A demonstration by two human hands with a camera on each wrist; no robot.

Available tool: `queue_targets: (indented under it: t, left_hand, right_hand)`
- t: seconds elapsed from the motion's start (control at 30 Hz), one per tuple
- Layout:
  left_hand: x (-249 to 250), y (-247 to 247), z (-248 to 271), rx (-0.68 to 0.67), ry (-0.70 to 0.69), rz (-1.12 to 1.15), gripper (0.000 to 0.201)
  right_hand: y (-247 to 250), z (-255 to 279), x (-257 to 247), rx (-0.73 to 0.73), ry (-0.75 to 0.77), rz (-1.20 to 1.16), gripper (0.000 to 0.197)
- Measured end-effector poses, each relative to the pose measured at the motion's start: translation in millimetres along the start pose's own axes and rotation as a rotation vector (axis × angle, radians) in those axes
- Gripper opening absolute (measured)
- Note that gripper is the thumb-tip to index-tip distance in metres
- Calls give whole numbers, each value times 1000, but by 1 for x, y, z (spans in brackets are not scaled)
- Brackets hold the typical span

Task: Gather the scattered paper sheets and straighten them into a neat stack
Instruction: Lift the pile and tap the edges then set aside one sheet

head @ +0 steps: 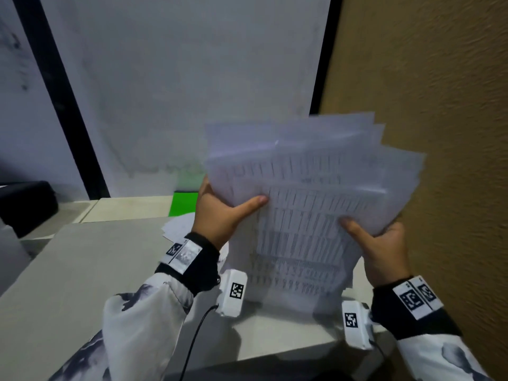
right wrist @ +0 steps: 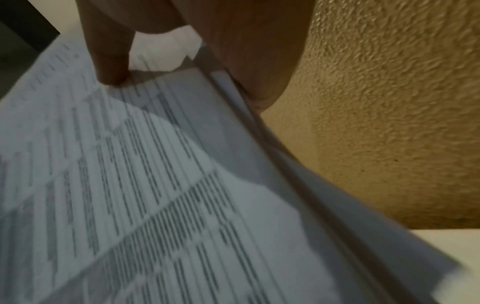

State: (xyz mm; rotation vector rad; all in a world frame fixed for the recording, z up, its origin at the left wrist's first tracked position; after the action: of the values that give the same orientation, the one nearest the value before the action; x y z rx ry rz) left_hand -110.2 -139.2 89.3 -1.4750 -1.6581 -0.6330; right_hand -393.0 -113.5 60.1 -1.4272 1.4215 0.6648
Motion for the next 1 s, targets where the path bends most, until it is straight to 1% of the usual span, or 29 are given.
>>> queue_targets:
  t: [0.07,0.13,0.2,0.27,0.33,0.4,0.43,0.5,0.57,0.63,0.67,0.7,0.77,0.8,0.83,0.87,0.93,1.0]
  left_hand:
    - [-11,3,14,-18,34,-12,77]
    - [-18,1,23,-38,60,-43,70]
    - [-17,0,21,-23,54,-32,63]
    - [-9,1,12,-13,50,-8,61]
    - [-3,7,1,-26,63,87,65]
    - [-4,18,-3,-42,88,220,69]
    - [-6,21,-2,-46,114,262,76]
    - [-7,19,3,-58,141,269,85]
    - [-1,11,3,-54,146,235,92]
    - [8,9,-3,-42,118,246,103]
    - [10,11,-6,-44,103,260,102]
    - [10,13,-7,-51,95,254,93]
    - [7,12,2,-77,93,155,61]
    - [6,8,8,-92,83,106,50]
    - [6,4,13,-82,72,77,47]
    - [6,3,16,-47,62,81,49]
    - [8,2,12,-13,23,111,55]
    - [12,-6,9,-79,-18,47,62]
  right_hand:
    - [4,9,13,-28,-54,22,62]
    - [5,14,21,-65,-63,35,58]
    - [2,13,19,-91,-59,59,54]
    - [1,8,11,-99,-60,63,47]
    - [4,3,9,-119,-66,44,45]
    - [10,2,15,-131,-97,22,51]
    - [12,4,19,-129,-125,13,55]
    - [12,8,28,-122,-167,5,57]
    - [6,10,30,-133,-165,-1,63]
    - [2,9,28,-155,-147,-32,69]
    - [3,8,28,-164,-147,-36,71]
    - [4,8,29,-165,-168,-21,73]
    - [6,12,33,-170,-239,42,76]
    - [7,14,35,-181,-262,65,71]
    - [6,17,35,-187,-269,75,63]
    - [5,18,34,-178,-263,61,54]
    - [4,16,29,-146,-227,24,46]
    - [1,14,26,-137,-206,31,35]
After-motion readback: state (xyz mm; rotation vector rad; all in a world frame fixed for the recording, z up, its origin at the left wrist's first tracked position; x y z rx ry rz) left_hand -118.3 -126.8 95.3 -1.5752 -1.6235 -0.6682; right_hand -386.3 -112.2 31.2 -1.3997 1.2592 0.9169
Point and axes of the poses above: each hand's wrist, its own z-axis away from the middle knuckle, its own y-axis out of the back of the hand, x = y × z, the point moved 2 cm from there along -z, towards the middle knuckle, and after that the axes turned 5 degrees about -y, right-handed, at the moved point
